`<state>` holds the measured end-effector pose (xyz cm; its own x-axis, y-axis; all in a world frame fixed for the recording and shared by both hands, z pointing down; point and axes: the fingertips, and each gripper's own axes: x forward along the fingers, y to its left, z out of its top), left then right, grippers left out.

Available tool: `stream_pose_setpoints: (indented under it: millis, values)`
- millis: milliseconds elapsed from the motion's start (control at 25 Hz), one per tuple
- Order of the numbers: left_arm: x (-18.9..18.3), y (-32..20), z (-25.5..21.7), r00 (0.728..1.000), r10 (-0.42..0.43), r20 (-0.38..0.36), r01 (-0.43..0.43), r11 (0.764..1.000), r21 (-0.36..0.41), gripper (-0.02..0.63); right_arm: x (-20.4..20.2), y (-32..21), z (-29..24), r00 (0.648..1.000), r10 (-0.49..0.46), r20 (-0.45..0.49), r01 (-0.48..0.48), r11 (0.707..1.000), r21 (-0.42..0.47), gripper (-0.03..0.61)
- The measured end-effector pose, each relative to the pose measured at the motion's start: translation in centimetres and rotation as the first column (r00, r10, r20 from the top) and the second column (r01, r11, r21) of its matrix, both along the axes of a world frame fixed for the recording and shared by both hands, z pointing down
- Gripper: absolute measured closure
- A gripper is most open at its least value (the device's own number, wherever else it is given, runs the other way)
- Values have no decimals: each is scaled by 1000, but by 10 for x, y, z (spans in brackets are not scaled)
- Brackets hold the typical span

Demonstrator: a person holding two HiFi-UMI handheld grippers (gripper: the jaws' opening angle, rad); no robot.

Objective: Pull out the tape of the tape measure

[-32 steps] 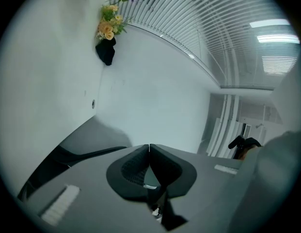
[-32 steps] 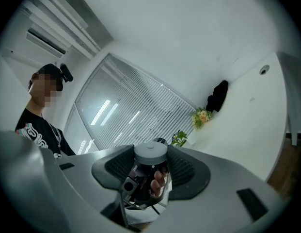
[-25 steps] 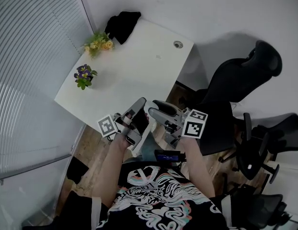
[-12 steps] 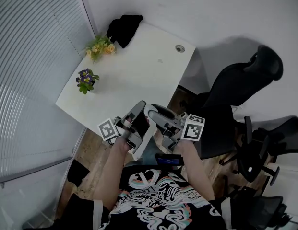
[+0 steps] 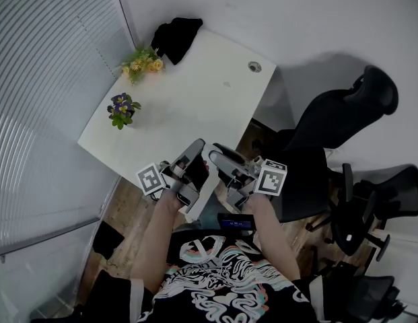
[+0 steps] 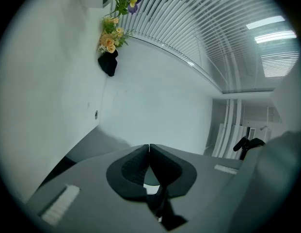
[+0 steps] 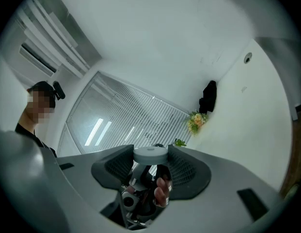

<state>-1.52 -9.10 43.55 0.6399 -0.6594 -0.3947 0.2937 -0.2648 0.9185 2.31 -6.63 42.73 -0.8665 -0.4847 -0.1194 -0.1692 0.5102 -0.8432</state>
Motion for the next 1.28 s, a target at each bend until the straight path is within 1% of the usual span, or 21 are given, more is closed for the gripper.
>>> stream_pose_setpoints:
  millis: [280, 480, 600, 800, 1040, 1280]
  values:
    - [0, -2, 2, 1000, 4, 2, -4, 1000, -1, 611, 2, -4, -2, 999, 8, 42, -6, 999, -35, 357]
    - [2, -2, 4, 1000, 11, 17, -11, 1000, -4, 611, 5, -4, 2, 999, 18, 50, -14, 998, -63, 357]
    - [-2, -3, 7, 1000, -6, 19, 7, 1000, -14, 611, 5, -5, 1, 998, 12, 66, -8, 998, -63, 357]
    - [-12, -5, 13, 998, -36, 43, 38, 999, -28, 611, 10, -6, 8, 998, 18, 58, -12, 996, -92, 357]
    - [-21, -7, 18, 995, -68, 69, 71, 997, -40, 611, 13, -7, 9, 998, 21, 59, -15, 994, -107, 357]
    - [-25, -6, 19, 994, -68, 89, 71, 997, -30, 611, 15, -6, 11, 998, 18, 58, -11, 993, -120, 357]
